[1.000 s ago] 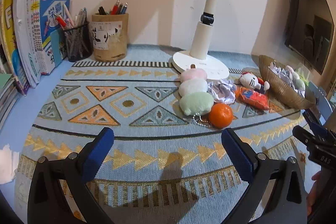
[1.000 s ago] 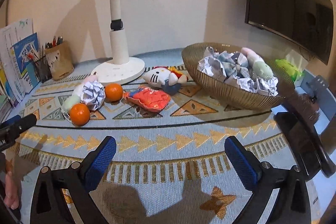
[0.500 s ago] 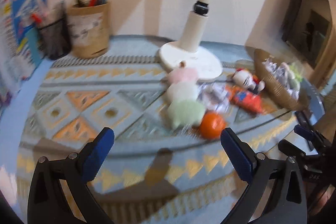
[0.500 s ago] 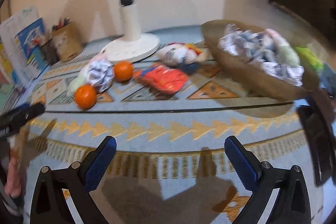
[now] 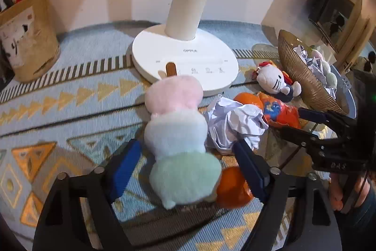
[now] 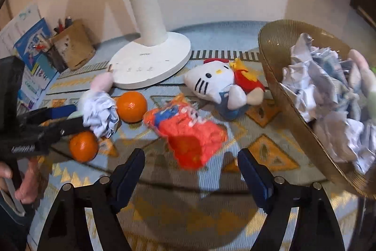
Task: Organize objects
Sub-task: 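Grasp another stacked plush toy with left gripper while right grasps the red snack bag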
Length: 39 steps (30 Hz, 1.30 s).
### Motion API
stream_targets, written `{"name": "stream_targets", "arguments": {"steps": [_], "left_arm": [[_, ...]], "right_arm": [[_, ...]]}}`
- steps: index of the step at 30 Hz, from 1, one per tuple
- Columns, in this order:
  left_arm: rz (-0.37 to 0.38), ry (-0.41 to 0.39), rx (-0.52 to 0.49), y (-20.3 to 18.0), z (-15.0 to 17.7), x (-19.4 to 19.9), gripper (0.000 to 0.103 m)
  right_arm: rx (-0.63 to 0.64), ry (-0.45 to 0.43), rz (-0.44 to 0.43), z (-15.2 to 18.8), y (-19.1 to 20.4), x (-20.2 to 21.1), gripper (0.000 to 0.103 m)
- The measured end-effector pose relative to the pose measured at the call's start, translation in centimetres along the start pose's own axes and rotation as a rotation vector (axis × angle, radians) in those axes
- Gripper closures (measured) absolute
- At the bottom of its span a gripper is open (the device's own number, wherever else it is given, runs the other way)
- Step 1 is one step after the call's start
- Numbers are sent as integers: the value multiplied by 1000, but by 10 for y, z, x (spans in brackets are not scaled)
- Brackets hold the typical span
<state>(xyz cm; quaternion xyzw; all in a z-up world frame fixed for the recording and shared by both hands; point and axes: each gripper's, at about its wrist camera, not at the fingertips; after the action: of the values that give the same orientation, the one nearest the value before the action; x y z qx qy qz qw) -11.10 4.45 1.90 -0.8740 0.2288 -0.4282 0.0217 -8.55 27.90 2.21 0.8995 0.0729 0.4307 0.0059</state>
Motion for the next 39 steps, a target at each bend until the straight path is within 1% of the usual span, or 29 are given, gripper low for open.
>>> {"name": "stream_targets", "arguments": {"steps": [1,2,3,4,5,6,7,8,10,12,13,16,17,19,20,21,23,24,25,26,28,30,31,32,33,34,36,39], "left_arm": [[3,-9,4,1,0,0,25],[6,-11,9,2,-1,-1,29],[6,-11,13,3,-2,-1,39],[0,-10,12,3,-2,0,43],[-10,-11,4,3,-1,1,51],[-13,-12,1,3,1,2,56],[-9,-19,1,4,3,5,58],[-14,-27,4,5,5,9,59],[-27,-44,14,5,9,20,59],[-40,-69,22,6,17,41,59],[-43,-73,26,7,22,52,59],[-73,-91,32,9,44,88,59],[-85,-95,36,11,49,95,59],[-112,-105,49,16,61,111,59],[-134,-109,61,20,67,116,59],[-157,-110,70,22,70,118,59],[-182,-113,92,28,79,120,59],[-187,-119,100,29,81,118,59],[-188,-123,110,30,84,116,59],[-185,-124,119,31,86,114,59],[-175,-115,138,31,88,108,59],[-176,-114,142,28,90,106,59],[-180,-117,138,25,90,105,59],[-184,-123,133,22,90,106,59],[-185,-127,131,20,91,108,59],[-182,-130,130,17,92,110,59],[-168,-124,130,12,97,115,59],[-152,-99,108,2,107,124,59]], "right_arm": [[3,6,14,-3,0,-6,23],[-7,15,-15,-6,0,-12,23],[-21,15,-43,-9,0,-16,23],[-25,4,-45,-11,1,-17,24],[-18,-2,-48,-13,4,-19,28],[-3,-8,-43,-14,9,-19,37],[17,-16,-36,-13,16,-16,47],[32,-23,-40,-11,21,-13,53],[44,-32,-51,-4,29,-2,68],[27,-38,-68,4,32,15,77],[11,-44,-72,10,32,25,79],[-23,-37,-86,29,32,46,79],[-45,-24,-105,36,32,49,79],[-95,34,-194,49,30,48,79],[-106,42,-205,52,30,49,79],[-107,39,-187,53,30,48,76],[-110,27,-136,47,26,46,58],[-118,8,-124,43,24,43,30],[-122,-15,-107,39,21,39,8],[-121,-30,-83,35,20,33,5],[-116,-21,-64,26,19,19,5],[-92,-9,-18,16,22,2,6],[-71,-3,6,13,24,-6,12],[-47,-2,39,9,28,-11,16],[-26,-8,61,6,31,-12,34],[2,-10,65,5,36,-12,62],[33,5,37,7,43,-7,65],[15,10,-59,25,45,15,66]]}}
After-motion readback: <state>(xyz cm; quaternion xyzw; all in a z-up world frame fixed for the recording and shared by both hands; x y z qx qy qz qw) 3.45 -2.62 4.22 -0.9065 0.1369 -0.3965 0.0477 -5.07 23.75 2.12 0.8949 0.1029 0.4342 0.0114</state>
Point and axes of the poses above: each gripper's, at about its wrist camera, not at the fingertips, and x roughly against the way its jaws point, y to its left, z to its underside, and after that the axes turned 4 degrees about -y, right-handed
